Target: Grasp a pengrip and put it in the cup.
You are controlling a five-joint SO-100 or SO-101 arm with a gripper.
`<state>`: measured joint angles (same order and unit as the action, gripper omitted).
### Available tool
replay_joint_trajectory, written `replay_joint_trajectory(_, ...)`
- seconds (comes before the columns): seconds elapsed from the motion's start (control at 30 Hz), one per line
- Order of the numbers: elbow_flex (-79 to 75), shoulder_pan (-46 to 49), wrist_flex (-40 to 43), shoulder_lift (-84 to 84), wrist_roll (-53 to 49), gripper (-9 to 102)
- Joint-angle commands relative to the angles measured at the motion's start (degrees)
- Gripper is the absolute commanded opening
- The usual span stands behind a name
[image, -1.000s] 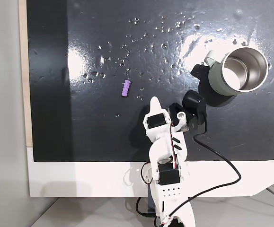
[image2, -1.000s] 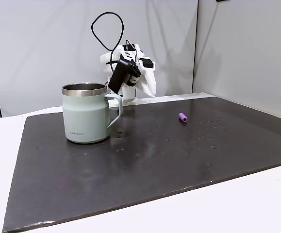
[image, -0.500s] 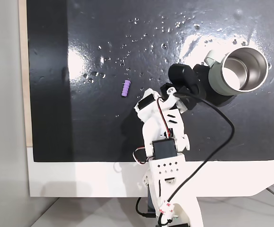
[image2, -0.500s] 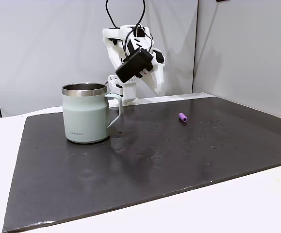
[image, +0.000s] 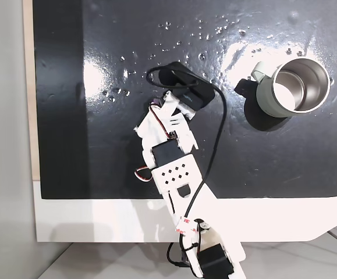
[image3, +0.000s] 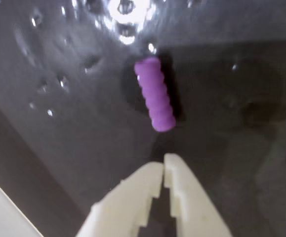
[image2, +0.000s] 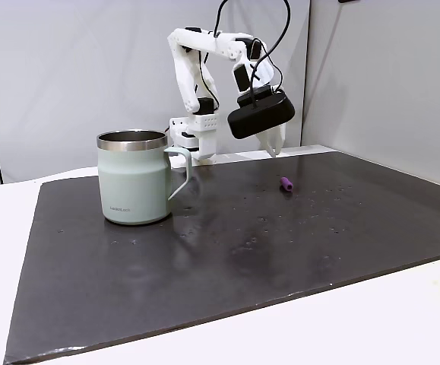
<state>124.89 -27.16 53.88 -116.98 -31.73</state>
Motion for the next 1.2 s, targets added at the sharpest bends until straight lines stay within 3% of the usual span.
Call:
replay_joint_trajectory(0.0,-4.3,-4.1,1.5,0.1,-1.2,0)
replay_joint_trajectory(0.5,-15.9,-0.6,8.0,11.8,-11.0,16)
replay_joint_trajectory(0.83,-20.7,3.5,10.3,20.0,-21.7,16)
replay_joint_trajectory(1.17,-21.3,4.0,6.2,24.9,-23.9,16)
